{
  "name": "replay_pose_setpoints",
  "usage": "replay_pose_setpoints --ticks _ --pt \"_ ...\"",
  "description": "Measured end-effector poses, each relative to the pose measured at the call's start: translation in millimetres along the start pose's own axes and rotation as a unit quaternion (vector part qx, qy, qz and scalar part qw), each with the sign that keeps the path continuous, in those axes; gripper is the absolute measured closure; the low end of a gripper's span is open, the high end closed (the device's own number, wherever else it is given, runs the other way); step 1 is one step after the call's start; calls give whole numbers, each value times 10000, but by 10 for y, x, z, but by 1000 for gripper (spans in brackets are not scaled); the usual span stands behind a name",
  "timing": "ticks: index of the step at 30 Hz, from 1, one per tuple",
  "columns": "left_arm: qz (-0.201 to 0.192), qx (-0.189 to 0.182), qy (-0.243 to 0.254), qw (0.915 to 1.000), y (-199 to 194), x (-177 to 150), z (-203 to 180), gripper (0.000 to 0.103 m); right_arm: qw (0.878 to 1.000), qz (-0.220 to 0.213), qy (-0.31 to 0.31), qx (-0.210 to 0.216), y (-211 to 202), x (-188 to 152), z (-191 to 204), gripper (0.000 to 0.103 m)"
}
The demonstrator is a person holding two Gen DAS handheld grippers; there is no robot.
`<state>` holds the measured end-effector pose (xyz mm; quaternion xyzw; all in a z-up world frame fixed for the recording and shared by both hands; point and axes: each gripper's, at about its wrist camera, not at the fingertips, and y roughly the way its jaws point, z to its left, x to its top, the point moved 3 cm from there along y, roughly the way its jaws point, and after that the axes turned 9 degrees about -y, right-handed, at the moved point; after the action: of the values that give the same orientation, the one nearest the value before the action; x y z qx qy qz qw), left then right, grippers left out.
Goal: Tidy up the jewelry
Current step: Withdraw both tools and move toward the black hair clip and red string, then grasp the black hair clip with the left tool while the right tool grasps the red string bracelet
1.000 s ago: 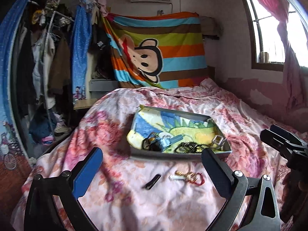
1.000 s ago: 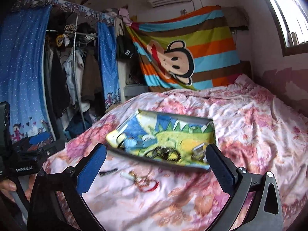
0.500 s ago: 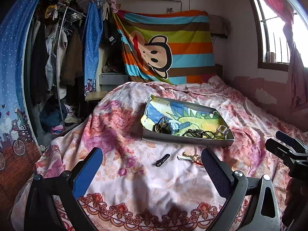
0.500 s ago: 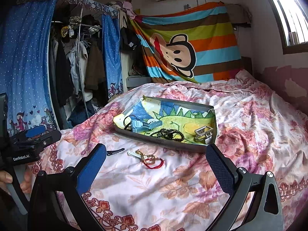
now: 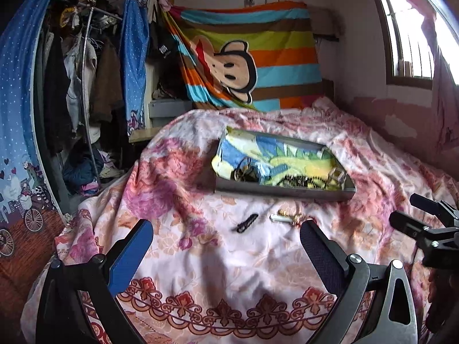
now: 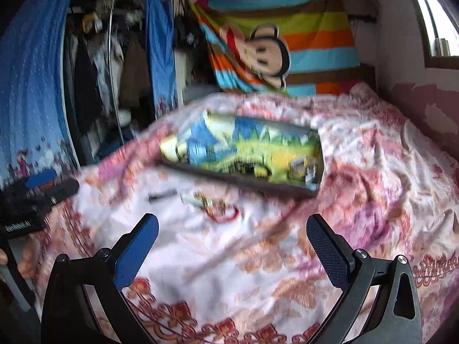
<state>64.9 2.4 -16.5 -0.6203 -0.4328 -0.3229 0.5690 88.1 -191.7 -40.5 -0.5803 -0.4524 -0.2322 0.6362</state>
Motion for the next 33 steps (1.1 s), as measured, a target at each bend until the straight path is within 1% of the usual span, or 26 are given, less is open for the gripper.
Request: replay_pose_setpoints --ticks 2,5,10,15,18,20,23,27,28,30,32,33 --pt "222 39 78 9997 74 -37 -16 0 9996 283 -62 31 109 -61 20 2" --pt "498 -97 83 9987 137 -79 -33 0 9987 500 -127 28 201 -121 36 2" --pt "707 59 271 9971 222 -139 -61 0 9981 615 -79 -65 237 -148 -1 2" --pt "840 198 400 9955 302 -169 -57 0 9957 924 94 10 363 -182 -89 2" --pt "903 127 481 9947 359 -137 -49 0 9949 965 210 181 442 -130 -152 2" --pt "912 23 497 9946 415 -84 -42 0 9941 977 265 382 515 -88 -190 2" --pt "963 -33 518 9940 567 -1 -21 0 9940 946 278 472 609 -54 -204 2" --pt "1386 -24 315 9898 864 19 81 0 9937 861 147 696 747 -19 -183 2" --pt "1440 -33 274 9892 910 22 102 0 9934 823 120 784 769 3 -180 4" --pt "1508 -95 241 9882 997 45 134 0 9924 783 57 943 816 45 -172 11" --pt "1569 -178 236 9872 1063 60 143 0 9918 794 13 999 879 70 -181 23" --pt "1605 -244 223 9865 1099 62 142 0 9912 831 11 1032 931 74 -186 25"
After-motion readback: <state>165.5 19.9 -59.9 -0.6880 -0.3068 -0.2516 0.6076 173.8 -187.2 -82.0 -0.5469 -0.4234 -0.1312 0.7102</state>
